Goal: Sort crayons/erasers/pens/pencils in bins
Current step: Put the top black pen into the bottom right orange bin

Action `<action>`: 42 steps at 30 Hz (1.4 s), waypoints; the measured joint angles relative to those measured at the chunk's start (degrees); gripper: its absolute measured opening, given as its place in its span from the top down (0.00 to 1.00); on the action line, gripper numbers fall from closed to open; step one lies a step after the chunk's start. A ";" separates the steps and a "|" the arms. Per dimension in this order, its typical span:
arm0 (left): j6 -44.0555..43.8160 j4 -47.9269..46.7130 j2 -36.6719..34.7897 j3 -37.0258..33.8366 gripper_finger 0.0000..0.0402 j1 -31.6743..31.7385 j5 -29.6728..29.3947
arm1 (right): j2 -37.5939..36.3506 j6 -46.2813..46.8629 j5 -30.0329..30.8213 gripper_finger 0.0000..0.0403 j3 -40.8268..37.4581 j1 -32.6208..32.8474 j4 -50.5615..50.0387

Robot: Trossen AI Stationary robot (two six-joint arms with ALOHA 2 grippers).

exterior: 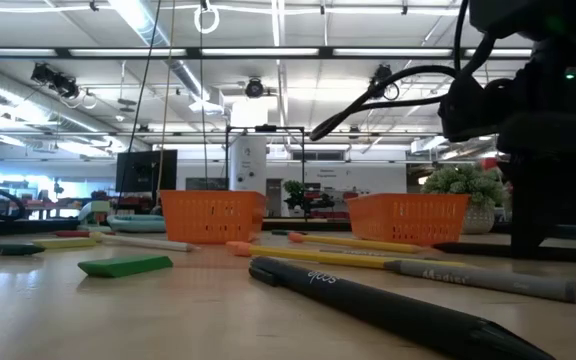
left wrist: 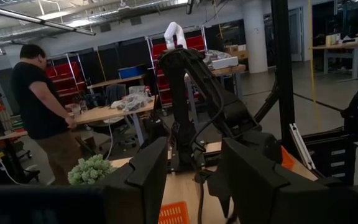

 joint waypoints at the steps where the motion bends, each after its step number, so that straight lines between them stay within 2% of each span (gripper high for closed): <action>1: 0.00 0.00 0.00 0.00 0.60 0.00 0.00 | -0.02 -0.46 -0.19 0.75 0.02 0.00 -0.52; 6: 0.00 0.00 0.00 0.00 0.60 0.01 -0.01 | -0.09 -1.14 -0.83 0.77 0.04 0.00 -1.96; 13: 0.00 0.02 0.00 0.00 0.60 0.00 -0.02 | -0.17 -2.50 -1.25 0.93 0.09 0.02 -2.38; 22: 0.00 0.02 0.00 0.00 0.60 0.02 0.00 | -4.49 -2.63 -1.82 0.99 2.04 -0.11 -8.55; 27: 0.00 0.02 0.00 0.00 0.60 0.02 -0.02 | -8.55 -0.88 -0.52 0.99 5.32 0.28 -14.30; 32: 0.00 0.02 0.00 0.00 0.60 0.02 0.00 | -10.43 0.67 -0.50 0.98 5.60 1.38 -14.11; 34: 0.00 0.03 0.00 0.00 0.60 0.01 -0.01 | -9.86 1.29 -2.36 0.97 5.57 2.07 -13.93; 37: 0.00 0.00 0.00 0.00 0.60 0.00 0.00 | -8.40 2.90 -6.66 0.92 5.57 3.05 -13.35; 42: 0.00 0.00 0.00 0.02 0.60 0.01 0.00 | -7.63 4.80 -6.75 0.80 5.57 5.36 -11.86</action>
